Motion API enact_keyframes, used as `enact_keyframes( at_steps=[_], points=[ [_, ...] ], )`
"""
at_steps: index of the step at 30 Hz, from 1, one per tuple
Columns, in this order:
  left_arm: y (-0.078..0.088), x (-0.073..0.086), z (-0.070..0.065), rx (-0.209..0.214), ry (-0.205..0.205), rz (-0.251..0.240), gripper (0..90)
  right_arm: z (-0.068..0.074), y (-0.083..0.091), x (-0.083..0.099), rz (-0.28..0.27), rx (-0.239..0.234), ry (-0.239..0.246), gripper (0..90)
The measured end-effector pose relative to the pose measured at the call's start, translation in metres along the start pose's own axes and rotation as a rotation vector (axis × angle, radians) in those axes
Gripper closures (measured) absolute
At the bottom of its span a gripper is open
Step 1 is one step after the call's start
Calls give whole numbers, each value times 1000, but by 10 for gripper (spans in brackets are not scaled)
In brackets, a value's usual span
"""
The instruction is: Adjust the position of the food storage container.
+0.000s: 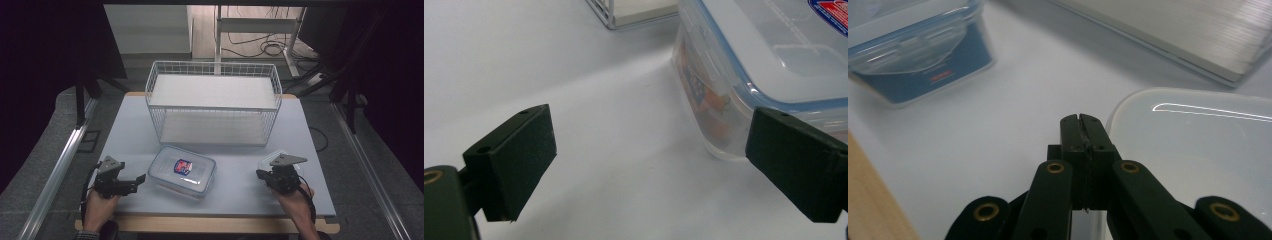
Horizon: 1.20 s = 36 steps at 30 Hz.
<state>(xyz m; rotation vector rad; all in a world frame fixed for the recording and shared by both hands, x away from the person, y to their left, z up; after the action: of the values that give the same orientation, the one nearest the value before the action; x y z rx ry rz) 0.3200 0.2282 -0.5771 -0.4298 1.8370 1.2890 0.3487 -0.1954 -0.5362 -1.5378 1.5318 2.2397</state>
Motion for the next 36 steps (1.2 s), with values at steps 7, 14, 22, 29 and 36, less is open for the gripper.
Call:
enact_keyframes(
  at_steps=[7, 14, 22, 29, 36],
  points=[
    [-4, 1, -2, -5, -4, 24, 51, -27, 4, 1, -27, 57, -64, 889],
    [-4, 1, 0, -17, 5, 27, 44, -56, 9, 2, -55, 111, -118, 889],
    [-2, -4, 3, -6, 16, 12, 92, -70, 15, 3, -76, 151, -145, 882],
    [-9, -5, 0, 42, 14, 67, 608, -52, 13, 2, -74, 101, -112, 870],
    [-19, -5, -22, 136, -36, 123, 893, -29, 8, -1, -69, 43, -85, 870]
  ],
)
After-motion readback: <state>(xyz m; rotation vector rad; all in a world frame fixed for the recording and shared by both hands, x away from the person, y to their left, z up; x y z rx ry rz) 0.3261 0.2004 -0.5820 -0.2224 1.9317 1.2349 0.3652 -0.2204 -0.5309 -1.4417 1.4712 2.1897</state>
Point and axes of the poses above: each handheld gripper's, and its own axes: y roughly backward along the jaws, x roughly out of its underside, z roughly to its left, the point moved 9 cm from there along -y, roughly forward along the jaws, and after that the axes turned 1 degree about z, right-handed, at the moved point
